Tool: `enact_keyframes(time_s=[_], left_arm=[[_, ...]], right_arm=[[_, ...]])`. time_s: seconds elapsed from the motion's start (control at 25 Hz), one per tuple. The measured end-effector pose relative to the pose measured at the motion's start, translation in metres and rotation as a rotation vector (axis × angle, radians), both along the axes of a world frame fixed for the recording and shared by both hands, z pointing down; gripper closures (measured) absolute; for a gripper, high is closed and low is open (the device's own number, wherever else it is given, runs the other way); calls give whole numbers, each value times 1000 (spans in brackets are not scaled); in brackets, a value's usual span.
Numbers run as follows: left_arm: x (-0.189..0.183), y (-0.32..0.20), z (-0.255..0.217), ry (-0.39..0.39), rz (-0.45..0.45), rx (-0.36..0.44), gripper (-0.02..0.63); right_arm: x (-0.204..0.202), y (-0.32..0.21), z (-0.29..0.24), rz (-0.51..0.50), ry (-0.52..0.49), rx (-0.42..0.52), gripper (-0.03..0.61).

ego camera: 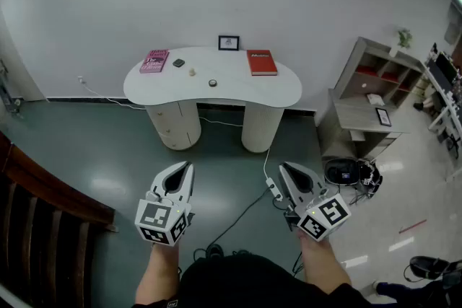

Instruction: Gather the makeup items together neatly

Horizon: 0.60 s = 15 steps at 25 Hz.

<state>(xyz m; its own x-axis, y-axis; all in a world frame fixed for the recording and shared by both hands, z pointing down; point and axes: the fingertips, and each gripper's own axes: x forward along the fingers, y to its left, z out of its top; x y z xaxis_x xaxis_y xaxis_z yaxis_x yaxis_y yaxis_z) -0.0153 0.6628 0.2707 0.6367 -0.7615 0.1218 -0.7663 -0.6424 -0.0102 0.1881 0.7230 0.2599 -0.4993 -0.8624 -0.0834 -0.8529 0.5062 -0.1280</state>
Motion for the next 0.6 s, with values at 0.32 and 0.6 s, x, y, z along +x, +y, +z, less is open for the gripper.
enact_keyframes(time_s=[0.32, 0.6], left_arm=[[27, 15, -1, -4, 22, 0, 600], [43, 26, 5, -4, 17, -17, 600]], right_arm=[[19, 12, -1, -6, -21, 13, 545], [19, 32, -7, -122, -25, 63, 543]])
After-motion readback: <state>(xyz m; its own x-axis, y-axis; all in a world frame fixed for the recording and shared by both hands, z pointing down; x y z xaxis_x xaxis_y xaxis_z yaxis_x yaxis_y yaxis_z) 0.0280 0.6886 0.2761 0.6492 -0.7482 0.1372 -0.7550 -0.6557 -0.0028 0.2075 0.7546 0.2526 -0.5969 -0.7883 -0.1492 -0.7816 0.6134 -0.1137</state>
